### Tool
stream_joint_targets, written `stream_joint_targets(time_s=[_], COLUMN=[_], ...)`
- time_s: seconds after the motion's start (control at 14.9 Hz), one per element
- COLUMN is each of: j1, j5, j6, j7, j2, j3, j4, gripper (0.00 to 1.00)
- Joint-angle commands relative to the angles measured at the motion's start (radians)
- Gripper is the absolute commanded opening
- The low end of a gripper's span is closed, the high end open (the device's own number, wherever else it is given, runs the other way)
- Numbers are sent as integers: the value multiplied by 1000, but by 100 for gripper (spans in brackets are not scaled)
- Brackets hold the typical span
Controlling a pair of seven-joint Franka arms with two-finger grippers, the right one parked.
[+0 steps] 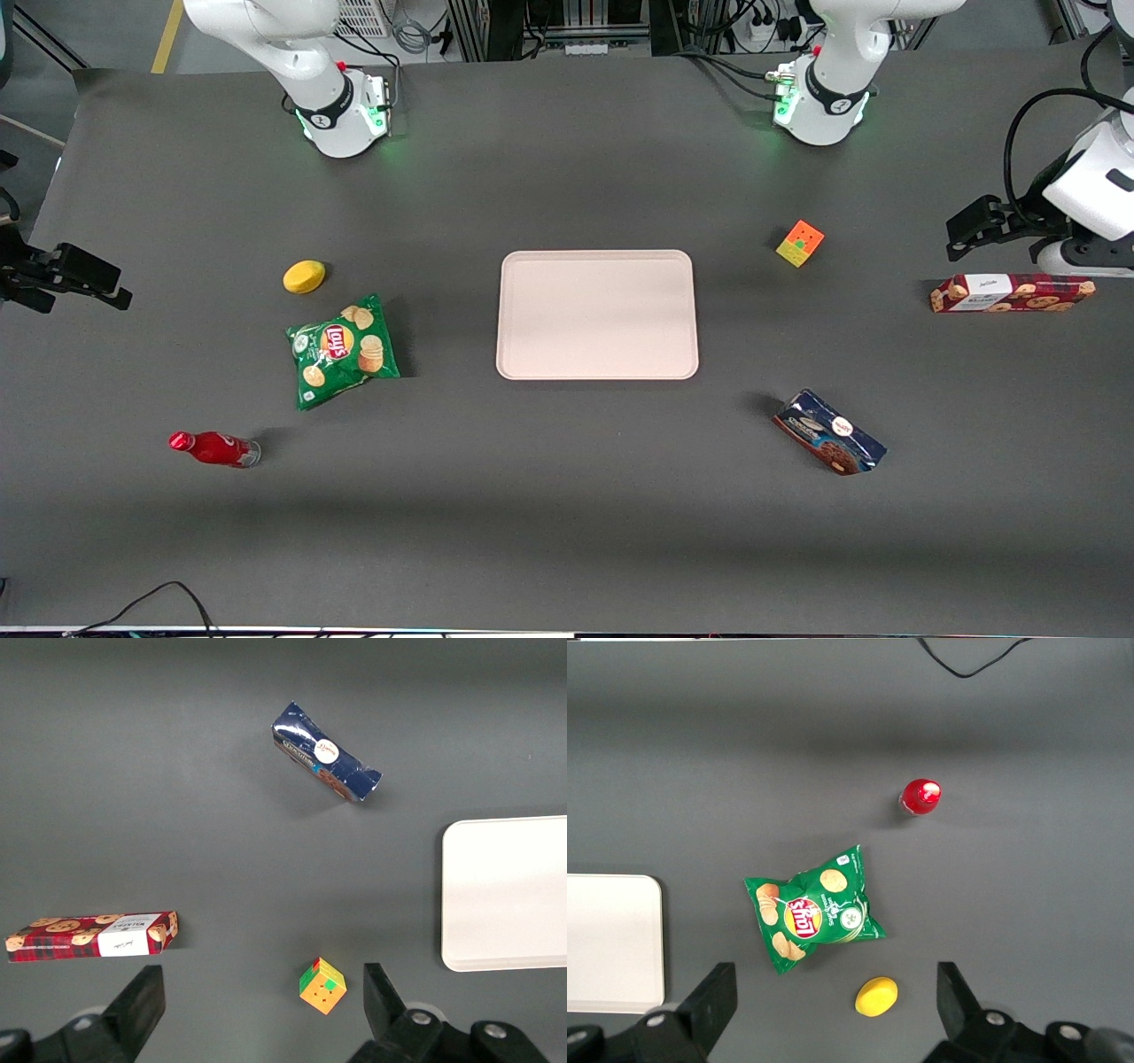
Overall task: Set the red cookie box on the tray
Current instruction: 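Move the open left gripper over the red plaid cookie box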
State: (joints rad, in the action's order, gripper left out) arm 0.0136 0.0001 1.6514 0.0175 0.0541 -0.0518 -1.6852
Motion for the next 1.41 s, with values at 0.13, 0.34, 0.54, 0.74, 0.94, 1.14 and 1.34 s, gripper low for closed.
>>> stream_joint_targets(time_s=[0.13,0.34,0.54,0.74,0.94,1.14,1.34], j1=[-1,0,2,3,-4,-67,-102], j5=[9,9,11,93,96,97,160], j6=[-15,-31,-58,-65,-114,-105,-76], j7=[-14,-16,-40,-178,-201,-405,-606], j2=[-13,-23,-28,-36,-43,-51,-51], j3=[3,1,1,0,6,23,33], j4=[36,41,39,33,30,6,-46], gripper=[100,100,100,100,100,100,99])
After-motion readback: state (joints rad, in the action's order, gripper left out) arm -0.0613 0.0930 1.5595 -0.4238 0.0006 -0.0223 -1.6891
